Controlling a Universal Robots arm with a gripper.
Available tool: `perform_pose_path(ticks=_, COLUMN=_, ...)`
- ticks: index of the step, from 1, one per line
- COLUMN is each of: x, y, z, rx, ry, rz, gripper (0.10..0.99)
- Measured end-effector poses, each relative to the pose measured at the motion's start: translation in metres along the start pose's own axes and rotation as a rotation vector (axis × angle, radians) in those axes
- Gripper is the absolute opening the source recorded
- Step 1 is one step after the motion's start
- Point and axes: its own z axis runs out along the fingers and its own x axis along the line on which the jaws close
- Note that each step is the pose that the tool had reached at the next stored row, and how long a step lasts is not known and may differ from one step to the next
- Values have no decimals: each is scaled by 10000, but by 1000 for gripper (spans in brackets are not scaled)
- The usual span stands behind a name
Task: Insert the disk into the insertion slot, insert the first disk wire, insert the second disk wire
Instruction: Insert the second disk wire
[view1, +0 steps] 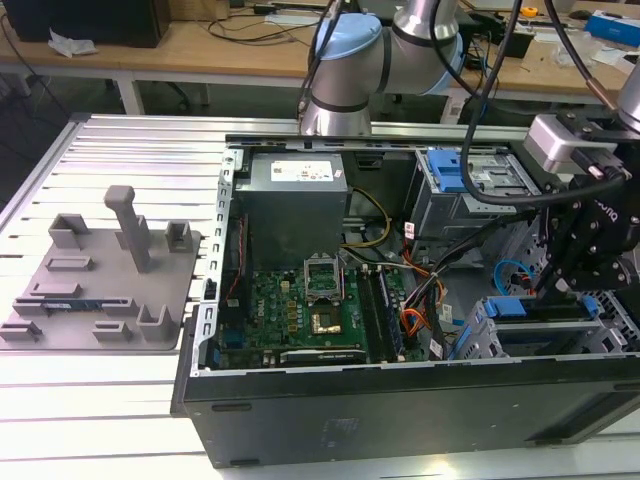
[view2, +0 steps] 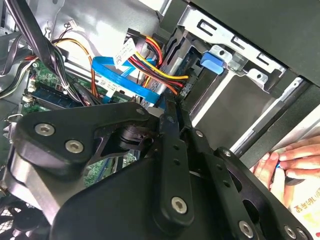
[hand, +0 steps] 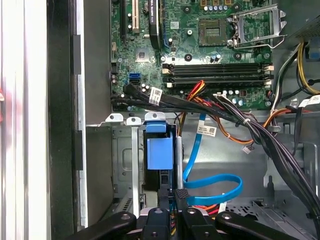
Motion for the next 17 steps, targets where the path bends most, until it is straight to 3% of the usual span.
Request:
perform_pose_path(ticks=4, x=-4, y=11, z=40, rx=5, ry=-12, rz=-52, gripper=173)
perform_pose_path(ticks=5, x=-3, y=18, z=35, rx=5, ry=-22, rz=-52, gripper=227)
perform_pose_path(ticks=7, x=4, y=23, z=-64, rx=7, ry=-8, rz=-51, gripper=361)
perform_pose_path(ticks=9, x=14, y=27, z=-260, rx=17, ry=-4, rz=-51, gripper=361)
perform_pose_path(ticks=17, x=26, y=39, z=-657, rx=62, ry=-6, rz=-47, gripper=345)
